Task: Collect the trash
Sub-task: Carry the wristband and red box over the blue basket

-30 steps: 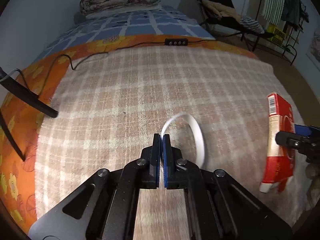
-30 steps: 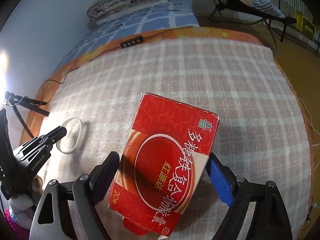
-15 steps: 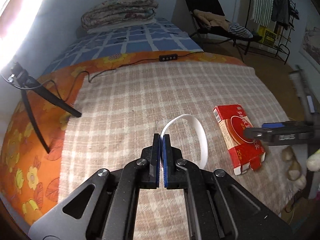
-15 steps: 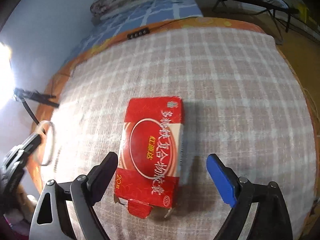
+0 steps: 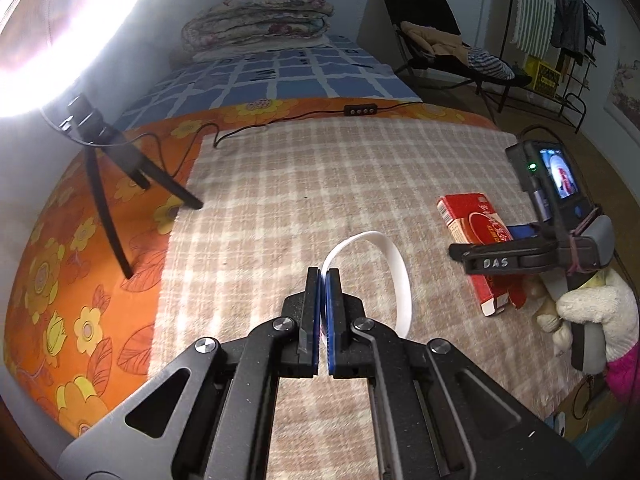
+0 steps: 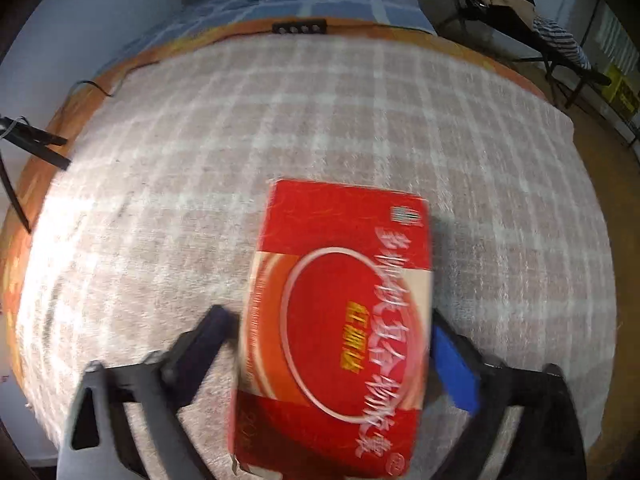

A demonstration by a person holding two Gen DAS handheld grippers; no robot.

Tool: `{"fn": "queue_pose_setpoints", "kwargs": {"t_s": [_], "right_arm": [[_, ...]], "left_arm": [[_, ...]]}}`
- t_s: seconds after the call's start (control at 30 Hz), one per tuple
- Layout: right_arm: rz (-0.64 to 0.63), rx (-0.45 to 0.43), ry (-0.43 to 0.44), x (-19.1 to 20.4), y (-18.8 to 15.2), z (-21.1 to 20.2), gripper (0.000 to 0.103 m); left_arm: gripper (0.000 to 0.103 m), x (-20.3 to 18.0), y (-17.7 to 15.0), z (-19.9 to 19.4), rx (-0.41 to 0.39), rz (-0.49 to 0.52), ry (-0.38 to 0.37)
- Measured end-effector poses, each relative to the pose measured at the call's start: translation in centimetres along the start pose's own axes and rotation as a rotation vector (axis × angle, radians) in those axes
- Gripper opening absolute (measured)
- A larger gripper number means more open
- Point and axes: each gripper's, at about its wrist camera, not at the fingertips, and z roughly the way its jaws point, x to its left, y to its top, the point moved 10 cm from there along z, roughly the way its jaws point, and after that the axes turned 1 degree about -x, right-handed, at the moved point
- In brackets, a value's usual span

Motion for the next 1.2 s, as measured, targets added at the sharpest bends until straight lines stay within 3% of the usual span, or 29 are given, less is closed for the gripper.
{"fn": "queue_pose_setpoints", "kwargs": {"t_s": [0.2,0.47,0.83,1.2], "right_arm": [[-0.010,-0.017,0.073,0.2,-1.9,-2.3,0.087],[-0.062,-0.095,0.126,0.0,-5.7,-8.9,0.087],[-0.217,-0.153,0.167,2.4,-14.8,-15.2,0.087],[-0.287,-0.141,0.219,4.2,-22.7,-16.5,0.087]], "left_arm": [[0.000,0.3,-0.7,-2.4,-0.018,-0.008,-0.010],[0.000,-1.4,-3.4,-6.6,-0.024,0.008,-0.053],[0.000,-5.9,-10.6,-10.5,0.034,0.043,-0.156],[0.000,-8.6,-18.0,-11.2,0.115,0.068,-0.204]]}}
